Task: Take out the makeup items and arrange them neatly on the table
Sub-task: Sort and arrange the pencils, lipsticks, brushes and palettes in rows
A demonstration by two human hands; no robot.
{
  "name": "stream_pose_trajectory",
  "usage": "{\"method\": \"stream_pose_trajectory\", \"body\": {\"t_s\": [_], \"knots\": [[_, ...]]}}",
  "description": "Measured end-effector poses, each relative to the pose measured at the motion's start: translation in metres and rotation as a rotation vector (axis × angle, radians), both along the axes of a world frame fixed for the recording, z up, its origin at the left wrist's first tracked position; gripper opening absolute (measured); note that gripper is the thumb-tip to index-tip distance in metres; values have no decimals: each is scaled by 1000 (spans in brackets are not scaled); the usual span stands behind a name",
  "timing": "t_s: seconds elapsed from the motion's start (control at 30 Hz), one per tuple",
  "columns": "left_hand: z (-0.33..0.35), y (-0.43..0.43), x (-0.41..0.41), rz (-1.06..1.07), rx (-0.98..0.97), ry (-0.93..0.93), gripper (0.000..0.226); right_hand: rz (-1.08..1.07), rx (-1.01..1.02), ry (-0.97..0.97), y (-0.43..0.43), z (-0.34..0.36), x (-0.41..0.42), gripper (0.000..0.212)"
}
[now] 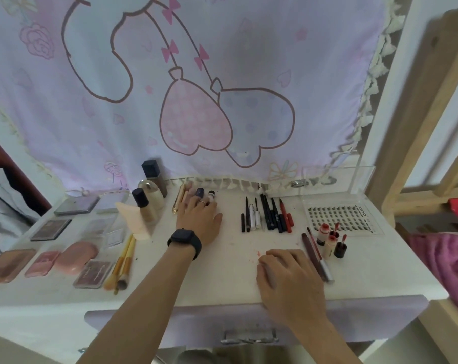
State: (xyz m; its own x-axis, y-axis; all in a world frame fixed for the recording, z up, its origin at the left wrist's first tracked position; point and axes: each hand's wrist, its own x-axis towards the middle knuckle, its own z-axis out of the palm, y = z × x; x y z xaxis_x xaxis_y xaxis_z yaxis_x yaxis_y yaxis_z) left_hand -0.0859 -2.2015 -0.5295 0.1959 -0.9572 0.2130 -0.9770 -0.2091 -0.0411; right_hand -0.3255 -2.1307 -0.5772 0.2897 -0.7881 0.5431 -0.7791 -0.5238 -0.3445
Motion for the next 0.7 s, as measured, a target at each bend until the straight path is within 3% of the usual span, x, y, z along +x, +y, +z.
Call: {"method": "stream_pose_trajectory", "body": {"t_s": [0.27,0.4,0.53,0.7], "knots": [[4,34,-12,108,-42,135,23,-2,16,4,1,1,0,18],[-5,63,-14,162,-66,294,32,5,-6,13,1,1,-1,15],[-20,91,-24,-5,-162,567,31,27,-20,-3,1,0,0,16],[-18,102,-54,-152,-187,755,27,49,-14,-116,6,5,2,36]]}}
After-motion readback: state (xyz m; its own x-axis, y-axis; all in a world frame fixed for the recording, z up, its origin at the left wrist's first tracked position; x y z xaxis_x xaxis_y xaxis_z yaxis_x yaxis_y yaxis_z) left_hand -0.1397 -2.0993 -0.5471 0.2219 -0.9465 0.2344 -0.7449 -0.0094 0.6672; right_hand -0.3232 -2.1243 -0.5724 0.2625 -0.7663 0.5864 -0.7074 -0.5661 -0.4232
